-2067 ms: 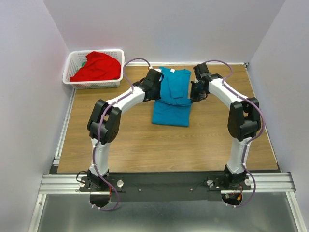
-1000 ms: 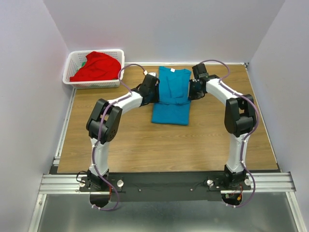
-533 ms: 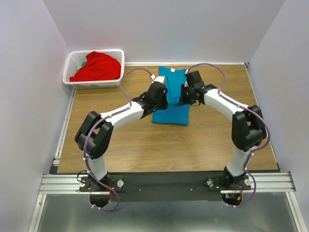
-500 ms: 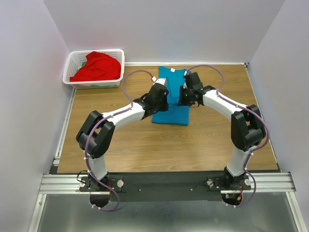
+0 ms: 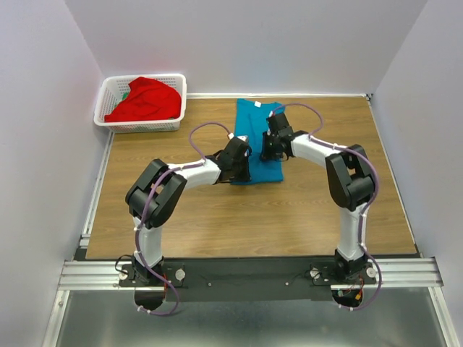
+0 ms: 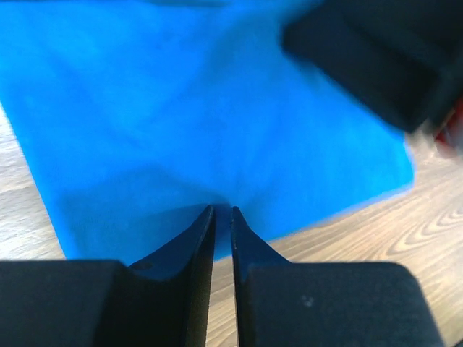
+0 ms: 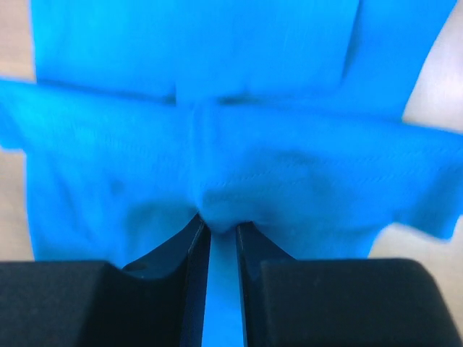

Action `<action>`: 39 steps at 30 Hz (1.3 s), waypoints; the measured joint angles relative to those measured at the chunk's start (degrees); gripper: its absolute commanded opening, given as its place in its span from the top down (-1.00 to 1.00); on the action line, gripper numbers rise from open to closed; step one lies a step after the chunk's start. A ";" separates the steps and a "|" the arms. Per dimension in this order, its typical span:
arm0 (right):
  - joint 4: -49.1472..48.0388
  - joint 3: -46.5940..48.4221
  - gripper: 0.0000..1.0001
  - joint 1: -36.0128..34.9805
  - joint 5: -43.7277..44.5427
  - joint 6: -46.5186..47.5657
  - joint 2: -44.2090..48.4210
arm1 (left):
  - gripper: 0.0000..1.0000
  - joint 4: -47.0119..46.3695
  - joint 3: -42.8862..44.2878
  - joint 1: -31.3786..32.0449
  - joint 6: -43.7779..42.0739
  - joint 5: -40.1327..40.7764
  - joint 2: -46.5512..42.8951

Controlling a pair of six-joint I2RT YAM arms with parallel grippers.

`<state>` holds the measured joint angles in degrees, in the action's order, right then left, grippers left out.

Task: Fold and stack the t-shirts
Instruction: Fold the tshirt

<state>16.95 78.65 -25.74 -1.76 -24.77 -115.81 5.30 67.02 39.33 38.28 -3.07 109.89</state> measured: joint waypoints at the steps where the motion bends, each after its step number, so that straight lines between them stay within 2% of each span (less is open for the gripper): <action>1: -0.15 1.90 0.47 0.24 0.55 0.31 -1.31 | 0.58 -0.11 -0.04 0.00 0.15 -0.37 0.07; 5: -0.50 12.50 0.46 1.55 1.99 1.55 -7.37 | 0.59 -0.94 -0.55 0.00 0.44 -1.38 0.07; 11: -2.03 31.28 0.39 7.61 2.45 3.87 -17.42 | 0.59 -2.84 -1.66 0.00 1.09 -3.28 0.04; 16: -2.60 32.76 0.37 10.47 -1.11 4.92 -16.31 | 0.55 -5.35 -5.05 0.00 2.47 -4.11 -1.81; 19: -3.21 25.75 0.31 10.47 -5.95 4.55 -11.23 | 0.54 -6.51 -8.92 -0.61 3.43 -4.09 -5.42; 24: -9.79 2.82 0.18 10.88 -21.07 -0.68 3.69 | 0.53 -15.69 -19.74 -3.28 6.19 -4.11 -18.05; 26: -17.59 -8.37 0.17 11.39 -28.52 -5.29 10.05 | 0.53 -20.31 -22.62 -4.50 6.88 -4.09 -21.97; 27: -19.96 -10.86 0.17 11.52 -30.32 -6.56 11.41 | 0.53 -22.53 -23.39 -4.92 7.13 -4.09 -22.95; 29: -30.64 -19.98 0.17 11.87 -35.56 -12.52 14.10 | 0.56 -26.56 -23.67 -5.09 7.54 -4.66 -22.73; 32: -41.46 -29.62 0.17 12.11 -39.95 -18.78 12.90 | 0.62 -30.67 -23.37 -5.07 8.33 -6.25 -19.19; 39: -56.98 -39.56 0.24 15.67 -46.01 -28.61 2.91 | 0.64 -34.53 -27.39 -6.40 13.00 -9.55 -10.29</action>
<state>-40.03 39.09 -10.07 -47.77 -53.39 -112.90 -29.23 39.64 32.93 51.29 -12.62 99.59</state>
